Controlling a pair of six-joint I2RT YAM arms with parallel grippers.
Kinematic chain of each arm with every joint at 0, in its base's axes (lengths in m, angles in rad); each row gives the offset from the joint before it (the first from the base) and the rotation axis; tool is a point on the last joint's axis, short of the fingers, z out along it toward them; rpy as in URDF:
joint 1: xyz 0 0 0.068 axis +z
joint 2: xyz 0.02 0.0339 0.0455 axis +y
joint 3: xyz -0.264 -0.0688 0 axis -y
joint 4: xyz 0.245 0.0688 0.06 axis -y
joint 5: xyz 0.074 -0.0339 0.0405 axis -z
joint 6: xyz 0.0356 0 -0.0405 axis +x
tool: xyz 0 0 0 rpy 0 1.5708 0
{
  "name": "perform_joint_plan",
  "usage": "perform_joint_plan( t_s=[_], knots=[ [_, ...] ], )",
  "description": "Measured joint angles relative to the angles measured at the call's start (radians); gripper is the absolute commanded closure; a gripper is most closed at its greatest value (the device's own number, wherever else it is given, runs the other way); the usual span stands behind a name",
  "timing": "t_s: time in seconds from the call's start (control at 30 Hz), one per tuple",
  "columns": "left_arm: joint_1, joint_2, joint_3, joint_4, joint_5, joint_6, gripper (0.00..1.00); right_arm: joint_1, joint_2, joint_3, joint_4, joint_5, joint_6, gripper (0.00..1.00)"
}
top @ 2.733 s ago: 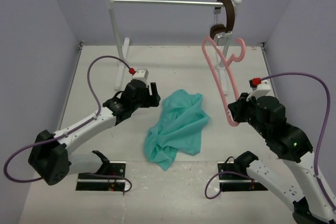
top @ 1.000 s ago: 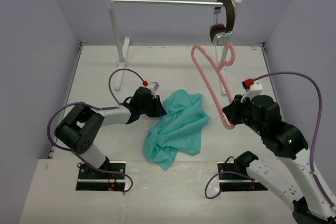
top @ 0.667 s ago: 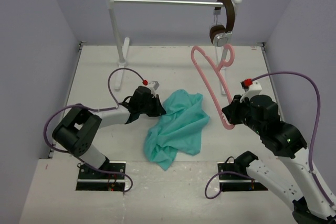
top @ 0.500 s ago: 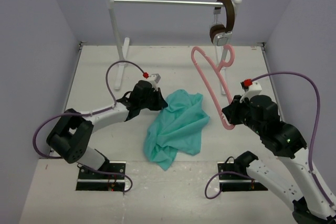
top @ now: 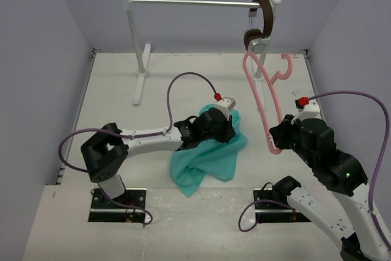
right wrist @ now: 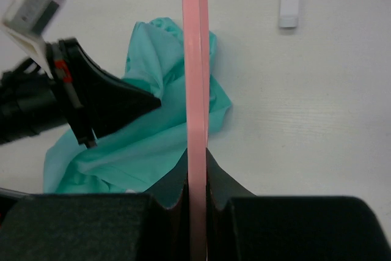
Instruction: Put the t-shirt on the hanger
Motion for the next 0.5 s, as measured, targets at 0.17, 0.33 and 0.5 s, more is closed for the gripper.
perform_joint_plan(
  t_s=[0.17, 0.33, 0.5],
  knots=[
    [-0.145, 0.137, 0.000, -0.002, -0.071, -0.040, 0.64, 0.000, -0.015, 0.011, -0.033, 0.042, 0.017, 0.99],
    [-0.207, 0.156, 0.000, -0.055, -0.142, -0.061, 0.33, 0.000, -0.015, 0.011, -0.051, 0.059, 0.026, 1.00],
    [-0.203, 0.010, 0.001, -0.149, -0.250, -0.017, 0.22, 0.000, -0.010, 0.011, -0.051, 0.059, 0.027, 1.00]
  ],
)
